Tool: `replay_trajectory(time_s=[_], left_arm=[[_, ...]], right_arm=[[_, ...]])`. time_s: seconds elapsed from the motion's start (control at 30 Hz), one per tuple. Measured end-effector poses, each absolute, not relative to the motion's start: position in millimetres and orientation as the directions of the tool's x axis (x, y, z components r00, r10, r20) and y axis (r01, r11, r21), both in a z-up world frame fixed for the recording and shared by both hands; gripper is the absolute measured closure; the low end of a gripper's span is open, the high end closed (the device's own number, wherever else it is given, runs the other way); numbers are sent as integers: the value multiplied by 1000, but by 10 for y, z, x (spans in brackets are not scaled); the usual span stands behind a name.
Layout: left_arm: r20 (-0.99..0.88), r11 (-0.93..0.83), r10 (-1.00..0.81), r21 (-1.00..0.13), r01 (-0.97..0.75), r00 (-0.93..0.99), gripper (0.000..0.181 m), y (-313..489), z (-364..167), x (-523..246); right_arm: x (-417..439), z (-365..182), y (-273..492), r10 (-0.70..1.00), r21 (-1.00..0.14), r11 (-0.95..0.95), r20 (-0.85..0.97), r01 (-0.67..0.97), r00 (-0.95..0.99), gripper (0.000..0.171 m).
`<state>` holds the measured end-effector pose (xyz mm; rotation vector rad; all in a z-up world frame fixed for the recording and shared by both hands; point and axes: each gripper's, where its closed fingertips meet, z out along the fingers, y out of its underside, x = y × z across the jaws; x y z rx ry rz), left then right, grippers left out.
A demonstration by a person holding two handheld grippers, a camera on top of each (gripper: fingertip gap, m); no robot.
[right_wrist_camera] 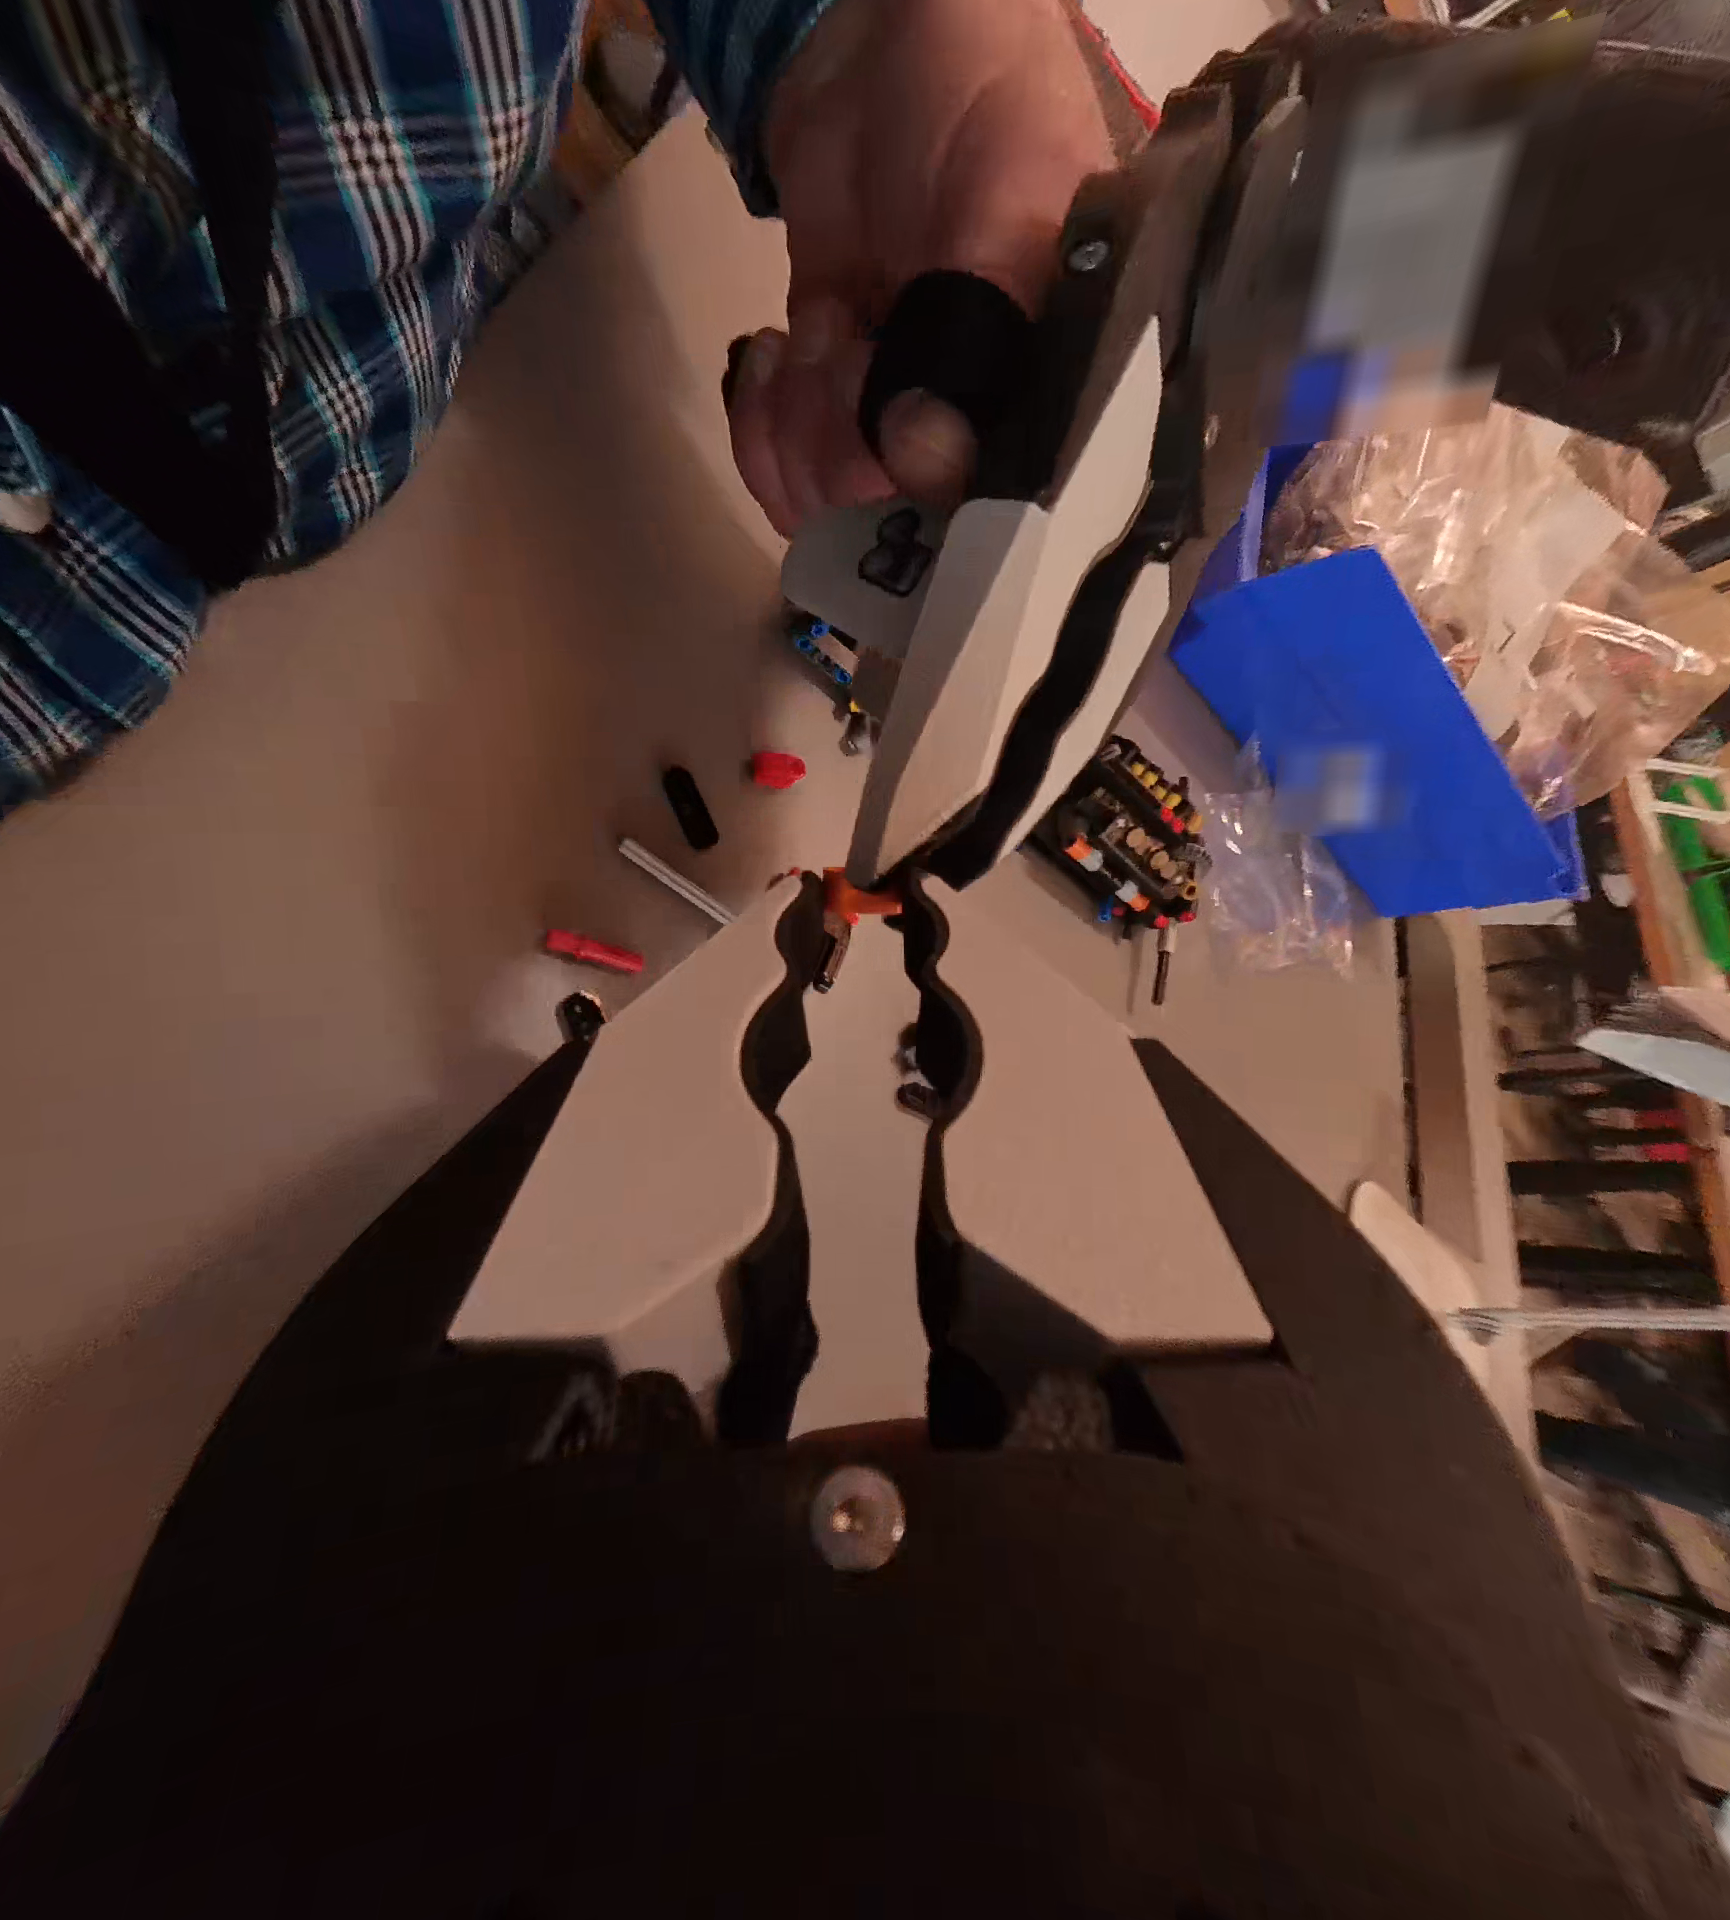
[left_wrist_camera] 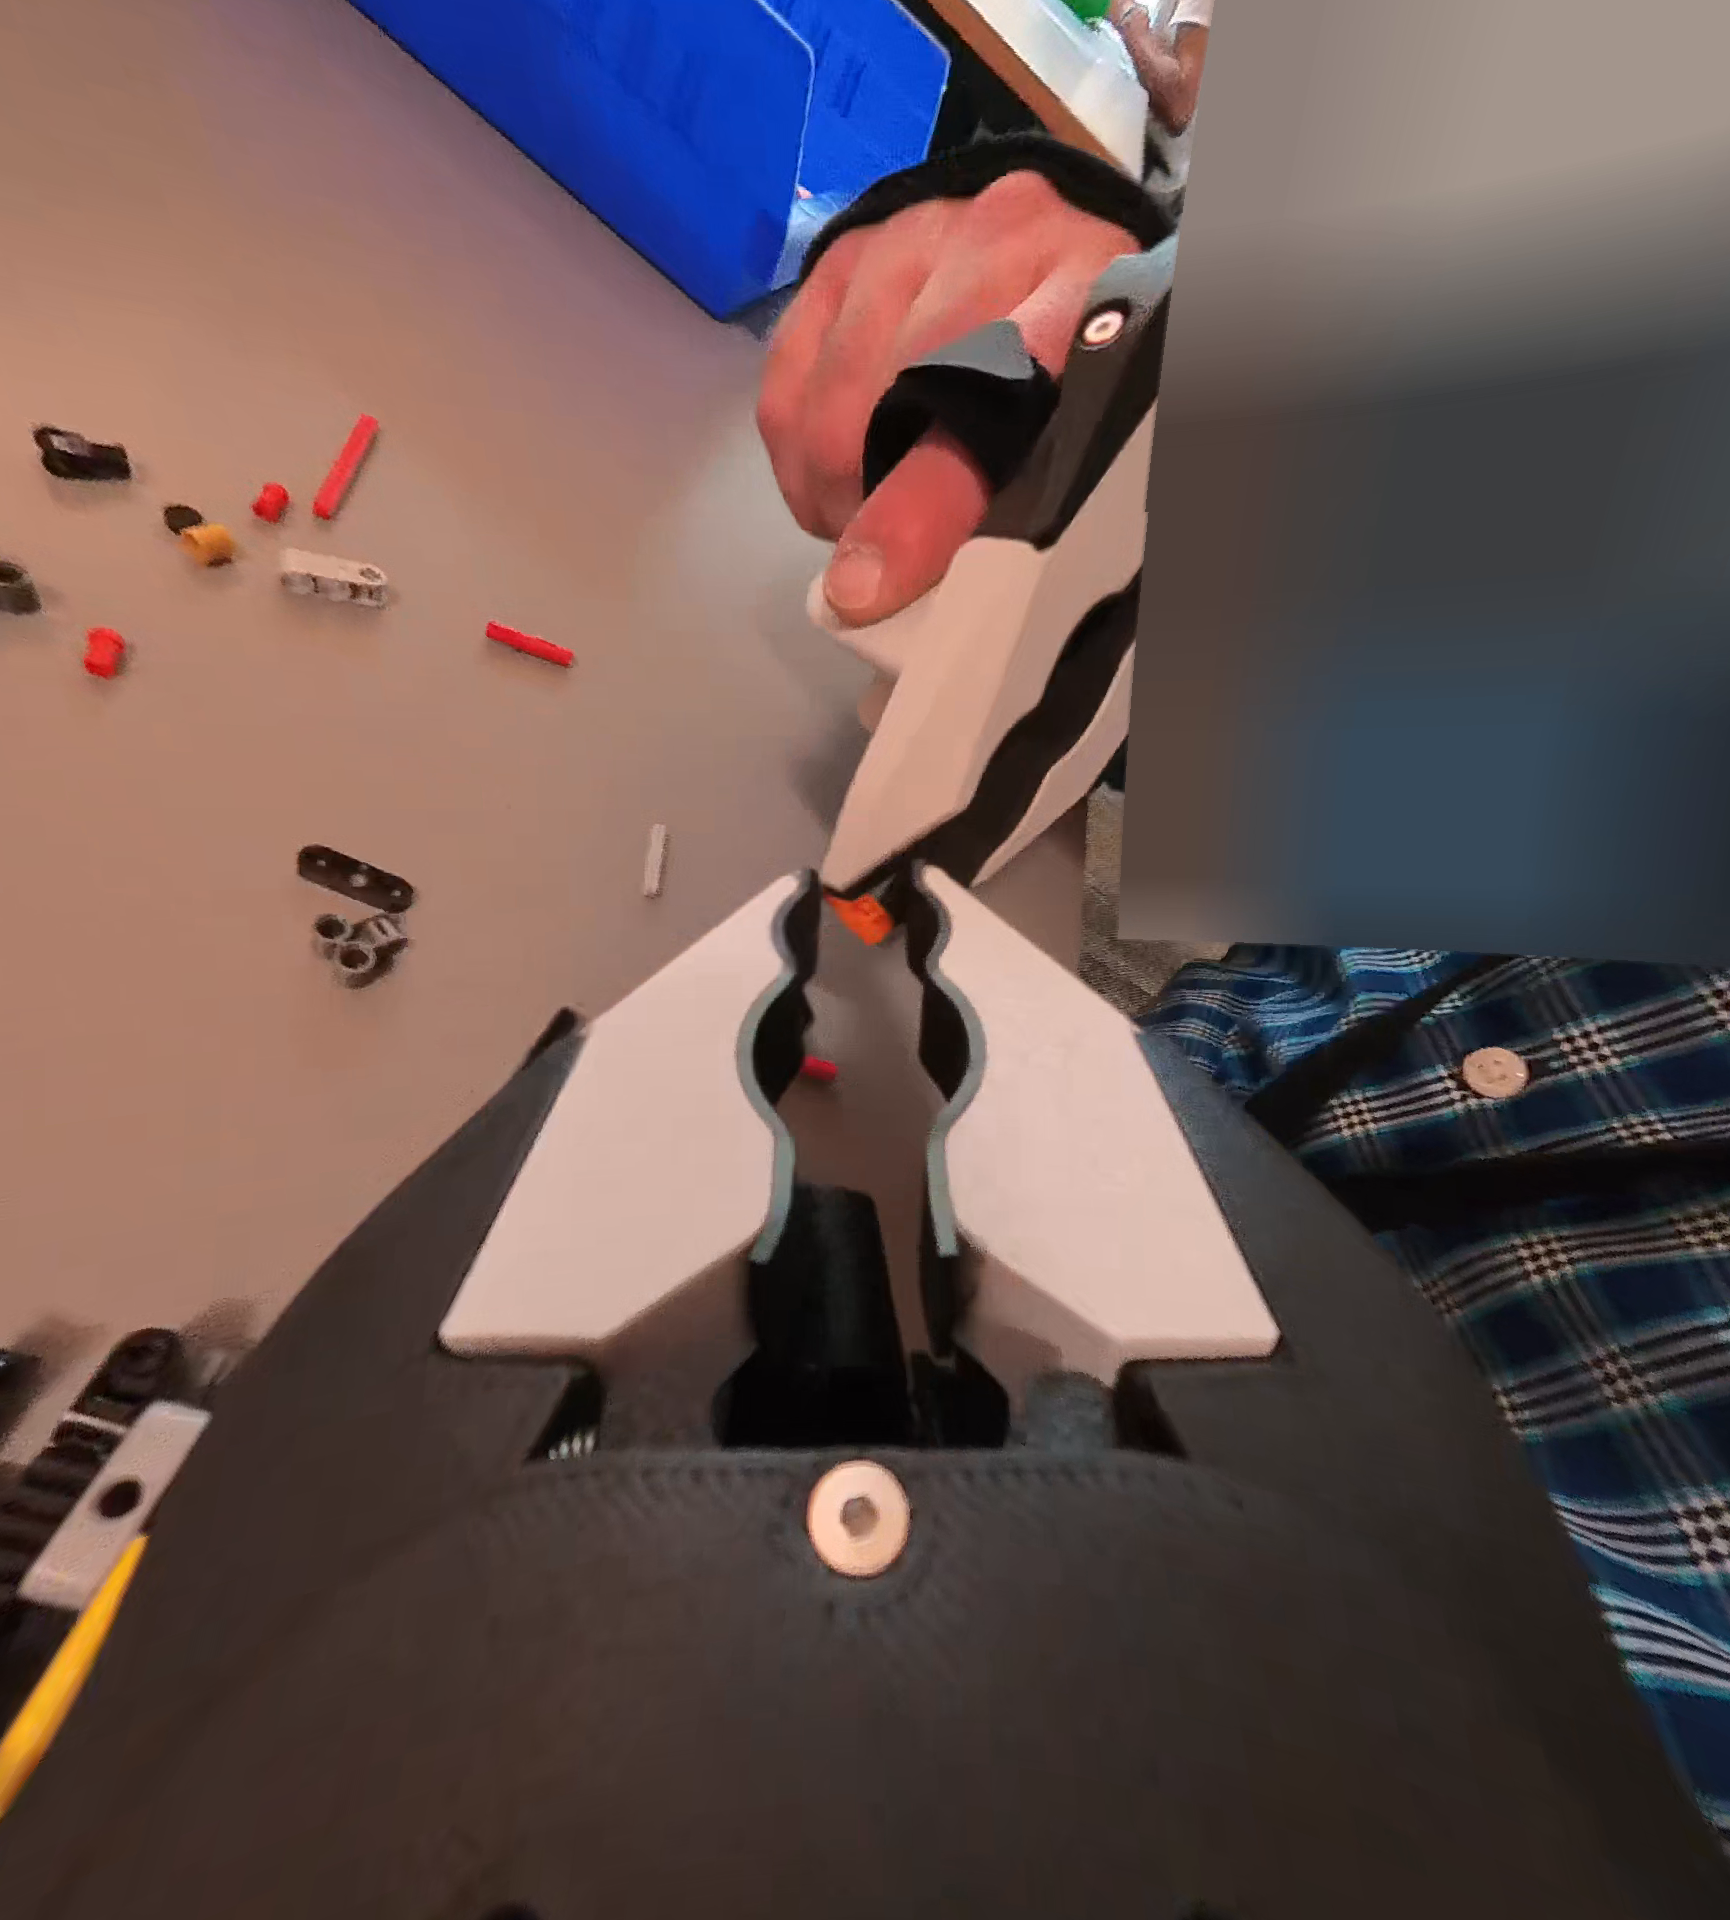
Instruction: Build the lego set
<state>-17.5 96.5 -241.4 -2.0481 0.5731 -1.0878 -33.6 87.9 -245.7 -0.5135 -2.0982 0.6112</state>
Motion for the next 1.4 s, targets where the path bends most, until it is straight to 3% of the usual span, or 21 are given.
replay_trajectory(time_s=[0.23,0.47,0.53,0.87,1.03,1.4], left_arm=[[538,-636,-623,-771,33,567,171,938,-2418,-196],[653,-631,-531,-730,263,539,174,1031,-2341,-290],[679,-616,-513,-717,326,525,174,1063,-2309,-326],[729,-500,-467,-685,530,501,174,1205,-2145,-530],[710,-446,-461,-704,552,532,174,1249,-2120,-538],[679,-390,-444,-734,556,585,173,1305,-2122,-547]], right_arm=[[-353,-2457,845,532,-560,820,667,119,-521,159],[-454,-2381,927,624,-643,753,632,138,-459,156],[-493,-2325,975,662,-673,725,620,147,-421,149],[-558,-2307,1102,861,-845,456,342,278,-376,150],[-621,-2250,1133,930,-913,285,188,293,-317,157],[-625,-2260,1176,952,-933,162,63,321,-299,170]])
